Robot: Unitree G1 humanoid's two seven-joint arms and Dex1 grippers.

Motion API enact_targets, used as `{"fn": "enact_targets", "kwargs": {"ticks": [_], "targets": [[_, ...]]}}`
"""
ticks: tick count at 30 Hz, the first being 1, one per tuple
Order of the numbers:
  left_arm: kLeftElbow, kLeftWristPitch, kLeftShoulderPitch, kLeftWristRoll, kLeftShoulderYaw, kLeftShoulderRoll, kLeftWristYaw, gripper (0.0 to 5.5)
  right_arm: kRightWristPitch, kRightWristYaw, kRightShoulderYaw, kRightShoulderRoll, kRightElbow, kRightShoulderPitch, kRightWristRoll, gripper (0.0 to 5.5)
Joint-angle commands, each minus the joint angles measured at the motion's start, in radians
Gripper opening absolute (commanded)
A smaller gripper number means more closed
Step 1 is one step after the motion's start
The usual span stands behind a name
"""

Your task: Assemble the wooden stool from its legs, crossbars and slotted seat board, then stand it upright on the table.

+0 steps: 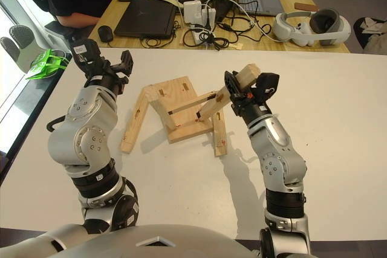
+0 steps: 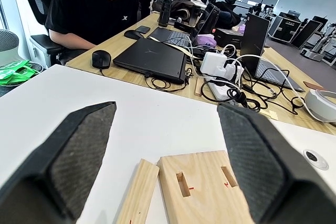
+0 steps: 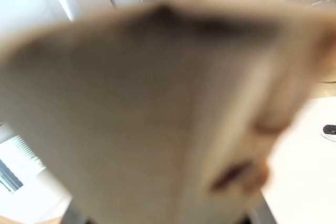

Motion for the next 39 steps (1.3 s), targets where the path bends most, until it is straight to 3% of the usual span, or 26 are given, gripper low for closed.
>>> {"fn": "enact_targets", "kwargs": {"ticks": [1,14,23,29,36,39], "targets": [[0.009,-0.021,0.028,-0.008,-0.003,-0.030,0.018,3.55,0.126,0.034,0.042,-0.052,0.079,-0.029,-0.035,1.00],[0.035,-0.082,0.057,-0.024,0.040,0.013,0.035,3.55,0.245,0.200,0.047,-0.172,0.221,-0.175,-0.055,1.00],[0.046,-0.088,0.056,-0.029,0.052,0.031,0.043,3.55,0.095,0.308,0.193,-0.247,0.193,-0.178,-0.220,1.07],[0.038,-0.071,0.057,-0.031,0.057,0.045,0.043,3.55,0.062,0.233,0.139,-0.194,0.207,-0.140,-0.202,1.09],[0.040,-0.052,0.047,-0.036,0.061,0.062,0.037,3.55,0.172,0.070,-0.040,-0.035,0.230,-0.125,-0.038,1.10],[0.043,-0.047,0.041,-0.038,0.061,0.068,0.033,3.55,0.180,0.045,-0.045,-0.018,0.215,-0.109,-0.051,1.10]]}}
